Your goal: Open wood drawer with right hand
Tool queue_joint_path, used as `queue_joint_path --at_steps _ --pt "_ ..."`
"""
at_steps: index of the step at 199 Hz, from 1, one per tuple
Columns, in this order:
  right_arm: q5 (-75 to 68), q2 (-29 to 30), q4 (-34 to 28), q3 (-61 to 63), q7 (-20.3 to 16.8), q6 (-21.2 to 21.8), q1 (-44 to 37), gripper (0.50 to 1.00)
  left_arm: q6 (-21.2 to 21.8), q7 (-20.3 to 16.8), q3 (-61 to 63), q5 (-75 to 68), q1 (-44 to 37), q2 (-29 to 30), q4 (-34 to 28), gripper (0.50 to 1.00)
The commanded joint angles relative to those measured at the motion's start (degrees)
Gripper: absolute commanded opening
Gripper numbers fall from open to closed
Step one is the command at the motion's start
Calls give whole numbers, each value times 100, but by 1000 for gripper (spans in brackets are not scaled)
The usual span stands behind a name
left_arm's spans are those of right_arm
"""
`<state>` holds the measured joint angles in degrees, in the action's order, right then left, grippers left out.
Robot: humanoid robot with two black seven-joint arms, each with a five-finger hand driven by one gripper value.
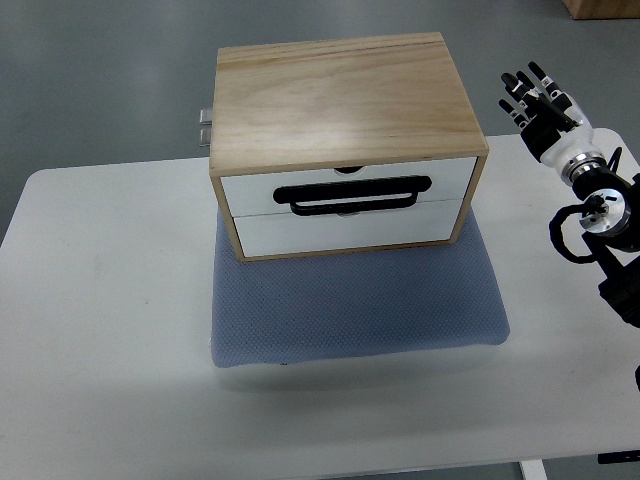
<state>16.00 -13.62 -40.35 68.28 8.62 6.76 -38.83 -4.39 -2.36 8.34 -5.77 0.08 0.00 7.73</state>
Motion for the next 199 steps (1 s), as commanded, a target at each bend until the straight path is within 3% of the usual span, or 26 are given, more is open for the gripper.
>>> queue_joint_path --at_steps 1,199 --pt "0 -1 1 -8 0 1 -11 944 -35 8 -8 6 1 0 0 1000" --pt "9 -45 18 36 0 1 -28 944 8 -1 -17 6 1 0 -62 1000"
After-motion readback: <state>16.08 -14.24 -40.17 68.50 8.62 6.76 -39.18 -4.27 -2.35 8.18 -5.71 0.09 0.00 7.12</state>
